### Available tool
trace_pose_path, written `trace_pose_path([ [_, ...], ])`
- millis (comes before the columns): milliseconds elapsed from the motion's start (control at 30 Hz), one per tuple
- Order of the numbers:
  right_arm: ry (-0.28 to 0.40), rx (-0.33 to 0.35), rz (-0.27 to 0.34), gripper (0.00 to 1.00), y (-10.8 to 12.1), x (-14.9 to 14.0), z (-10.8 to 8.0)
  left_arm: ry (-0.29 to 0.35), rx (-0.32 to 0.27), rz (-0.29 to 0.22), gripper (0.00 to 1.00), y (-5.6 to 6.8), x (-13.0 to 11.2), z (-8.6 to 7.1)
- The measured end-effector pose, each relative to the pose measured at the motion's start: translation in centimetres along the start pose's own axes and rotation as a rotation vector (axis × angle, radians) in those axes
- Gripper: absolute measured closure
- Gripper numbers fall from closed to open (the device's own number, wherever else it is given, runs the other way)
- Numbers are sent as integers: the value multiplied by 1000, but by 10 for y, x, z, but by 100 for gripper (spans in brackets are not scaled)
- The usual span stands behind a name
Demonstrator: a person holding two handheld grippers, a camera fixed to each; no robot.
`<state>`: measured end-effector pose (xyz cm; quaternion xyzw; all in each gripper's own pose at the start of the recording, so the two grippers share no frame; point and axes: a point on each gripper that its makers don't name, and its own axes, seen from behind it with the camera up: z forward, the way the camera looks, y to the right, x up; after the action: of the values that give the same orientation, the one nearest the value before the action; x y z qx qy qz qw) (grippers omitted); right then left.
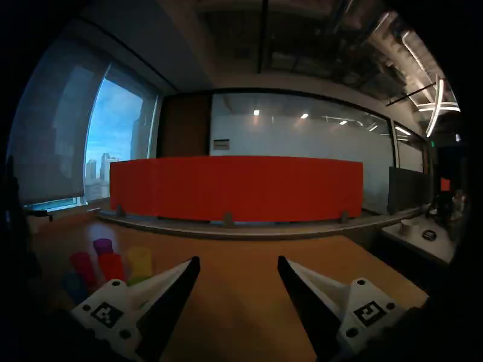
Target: Pour water
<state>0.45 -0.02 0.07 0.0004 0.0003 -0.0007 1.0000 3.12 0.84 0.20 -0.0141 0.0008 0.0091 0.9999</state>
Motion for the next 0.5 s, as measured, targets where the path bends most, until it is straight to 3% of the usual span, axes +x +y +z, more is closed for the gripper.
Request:
trace_pose_path([
  [500, 10, 47, 22, 1, -6, 68, 5, 4, -73, 17, 2, 14, 78, 2],
])
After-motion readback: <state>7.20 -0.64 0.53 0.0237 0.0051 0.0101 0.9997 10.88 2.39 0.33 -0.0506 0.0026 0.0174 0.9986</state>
